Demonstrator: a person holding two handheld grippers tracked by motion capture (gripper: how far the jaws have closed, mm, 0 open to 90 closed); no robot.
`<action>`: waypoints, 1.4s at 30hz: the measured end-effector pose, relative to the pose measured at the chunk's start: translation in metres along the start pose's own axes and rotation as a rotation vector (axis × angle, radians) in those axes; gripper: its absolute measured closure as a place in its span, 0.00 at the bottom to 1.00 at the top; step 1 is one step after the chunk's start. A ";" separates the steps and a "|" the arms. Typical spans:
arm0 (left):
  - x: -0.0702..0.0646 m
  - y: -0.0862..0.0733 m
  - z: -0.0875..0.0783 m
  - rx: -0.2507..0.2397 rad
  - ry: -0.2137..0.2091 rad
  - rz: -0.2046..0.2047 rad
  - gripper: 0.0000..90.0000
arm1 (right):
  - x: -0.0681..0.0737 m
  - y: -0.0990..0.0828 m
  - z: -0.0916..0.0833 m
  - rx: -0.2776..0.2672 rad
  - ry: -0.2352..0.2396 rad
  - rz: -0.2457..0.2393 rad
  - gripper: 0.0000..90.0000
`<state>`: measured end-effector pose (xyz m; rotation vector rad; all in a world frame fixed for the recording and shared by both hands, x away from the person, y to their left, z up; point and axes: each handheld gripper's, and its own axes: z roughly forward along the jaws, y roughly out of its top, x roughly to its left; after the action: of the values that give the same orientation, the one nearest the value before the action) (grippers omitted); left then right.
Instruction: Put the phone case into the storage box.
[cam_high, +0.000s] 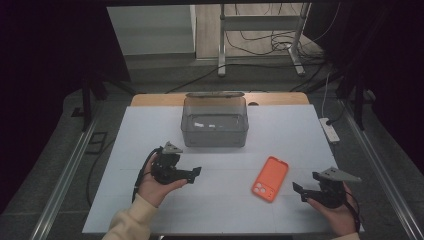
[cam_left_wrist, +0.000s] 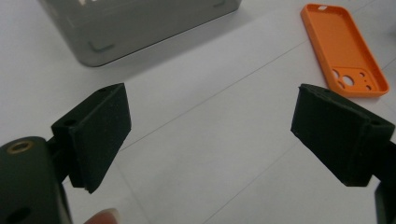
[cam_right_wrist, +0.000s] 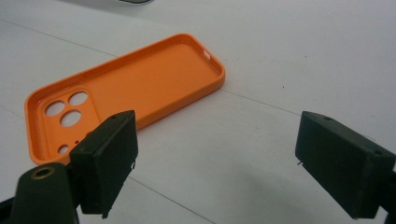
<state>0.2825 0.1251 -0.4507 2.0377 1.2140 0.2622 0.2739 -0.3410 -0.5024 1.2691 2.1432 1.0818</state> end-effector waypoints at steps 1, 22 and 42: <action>-0.005 0.005 0.003 0.007 -0.001 0.004 0.14 | 0.000 0.000 0.000 0.003 -0.003 -0.001 0.15; -0.059 0.045 0.042 0.086 -0.050 0.095 0.14 | -0.002 -0.002 0.001 0.017 -0.025 -0.003 0.15; -0.089 0.066 0.063 0.144 -0.054 0.135 0.13 | -0.007 -0.004 0.003 0.032 -0.055 0.019 0.15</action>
<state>0.3119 0.0028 -0.4338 2.2408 1.0918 0.1866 0.2774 -0.3469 -0.5072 1.3207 2.1203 1.0117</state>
